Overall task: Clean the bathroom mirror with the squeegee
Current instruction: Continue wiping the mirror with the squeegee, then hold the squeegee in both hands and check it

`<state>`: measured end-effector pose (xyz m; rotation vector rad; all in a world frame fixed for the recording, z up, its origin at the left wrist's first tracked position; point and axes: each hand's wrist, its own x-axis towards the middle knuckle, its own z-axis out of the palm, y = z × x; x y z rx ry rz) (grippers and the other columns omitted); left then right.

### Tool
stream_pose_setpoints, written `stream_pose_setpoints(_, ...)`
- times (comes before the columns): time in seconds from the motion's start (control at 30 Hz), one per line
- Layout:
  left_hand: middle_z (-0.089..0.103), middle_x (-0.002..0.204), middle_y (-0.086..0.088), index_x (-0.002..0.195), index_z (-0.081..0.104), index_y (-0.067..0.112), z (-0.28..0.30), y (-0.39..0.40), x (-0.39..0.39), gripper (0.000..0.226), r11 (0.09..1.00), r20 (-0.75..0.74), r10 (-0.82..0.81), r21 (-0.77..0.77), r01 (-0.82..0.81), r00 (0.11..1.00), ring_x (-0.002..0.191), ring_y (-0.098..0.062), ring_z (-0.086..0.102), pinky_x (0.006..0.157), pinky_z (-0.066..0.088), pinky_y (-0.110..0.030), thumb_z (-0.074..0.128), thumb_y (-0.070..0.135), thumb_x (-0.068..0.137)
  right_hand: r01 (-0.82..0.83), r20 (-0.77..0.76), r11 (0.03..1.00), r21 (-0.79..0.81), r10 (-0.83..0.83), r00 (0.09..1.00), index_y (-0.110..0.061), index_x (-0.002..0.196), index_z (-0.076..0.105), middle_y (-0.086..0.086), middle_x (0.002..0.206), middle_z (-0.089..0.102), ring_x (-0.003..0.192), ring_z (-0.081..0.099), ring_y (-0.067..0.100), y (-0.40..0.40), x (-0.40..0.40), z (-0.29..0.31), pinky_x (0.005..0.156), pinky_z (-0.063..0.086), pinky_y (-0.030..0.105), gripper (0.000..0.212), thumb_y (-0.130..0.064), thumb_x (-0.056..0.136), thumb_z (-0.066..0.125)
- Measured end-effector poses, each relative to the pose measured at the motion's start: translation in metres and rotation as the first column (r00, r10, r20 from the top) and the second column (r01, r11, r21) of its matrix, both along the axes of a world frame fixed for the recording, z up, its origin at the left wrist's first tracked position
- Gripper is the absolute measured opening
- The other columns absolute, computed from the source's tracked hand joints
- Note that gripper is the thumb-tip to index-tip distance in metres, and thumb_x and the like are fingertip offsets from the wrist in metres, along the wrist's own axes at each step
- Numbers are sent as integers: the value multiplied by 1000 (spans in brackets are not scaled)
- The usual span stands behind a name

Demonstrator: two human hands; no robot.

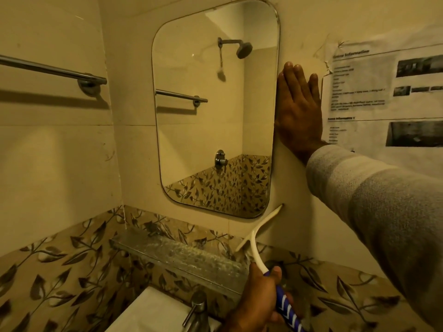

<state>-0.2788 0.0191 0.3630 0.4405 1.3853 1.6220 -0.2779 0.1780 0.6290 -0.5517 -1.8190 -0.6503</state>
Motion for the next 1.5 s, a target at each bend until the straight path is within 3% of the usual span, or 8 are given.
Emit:
stream_pose_setpoints(0.13,60,70,-14,121,40,18,8,-8,-4,22,998,-138,-3,60,11,990,44,-25,61,43,54,-31,49,22,102,-25,12,1000,-11,25,1000,-4,156,16,14,165,9,153,3,29,-2,4,1,125,0,47,62,-13,100,40)
stream_pose_setpoints(0.4,59,71,-15,122,38,21,40,-25,-12,22,984,-353,64,176,-1,933,48,-26,61,53,58,-36,49,22,102,-135,81,987,-89,142,986,-4,156,17,12,165,9,154,1,26,-14,22,2,125,-3,41,64,-5,96,37)
stream_pose_setpoints(0.7,60,84,-10,132,35,23,128,-28,-32,34,938,-618,254,346,-32,744,61,-16,65,60,60,-30,49,26,102,-171,191,935,-309,237,953,-5,156,18,11,165,11,153,7,26,-33,50,23,126,8,41,66,-1,95,45)
stream_pose_setpoints(0.9,63,90,-7,121,42,30,170,-19,-19,24,902,-651,284,431,35,704,77,-24,72,59,58,-23,53,29,99,-408,-139,795,-449,389,910,-14,150,39,3,159,33,148,27,18,-51,92,-6,123,21,33,46,-14,104,41)
stream_pose_setpoints(1.03,63,100,0,111,42,36,186,-5,7,21,895,-700,259,433,108,666,81,-12,71,69,61,-33,57,36,96,-585,-395,641,-498,433,810,-17,142,49,2,143,51,132,48,16,-67,127,-45,112,43,41,38,-18,104,45)
stream_pose_setpoints(1.17,63,101,0,92,45,45,189,13,47,16,871,-714,231,454,186,660,92,-18,67,79,61,-45,61,42,93,-635,-457,564,-528,441,772,-18,128,58,-5,121,63,110,60,6,-88,165,-87,98,54,30,30,-11,102,47)
stream_pose_setpoints(1.27,62,111,-1,101,50,43,182,26,83,14,849,-718,163,451,274,677,97,-16,67,79,62,-44,61,40,93,-669,-497,511,-540,447,743,-20,125,57,-10,113,66,100,66,5,-101,190,-115,79,58,21,28,-9,100,50)
stream_pose_setpoints(1.5,60,92,-5,95,48,30,126,52,172,14,820,-690,-94,355,449,717,86,-20,69,74,63,-38,62,34,94,-498,-543,648,-577,151,826,-23,124,55,-14,101,65,88,64,4,-101,263,-181,68,55,16,37,-9,91,64)
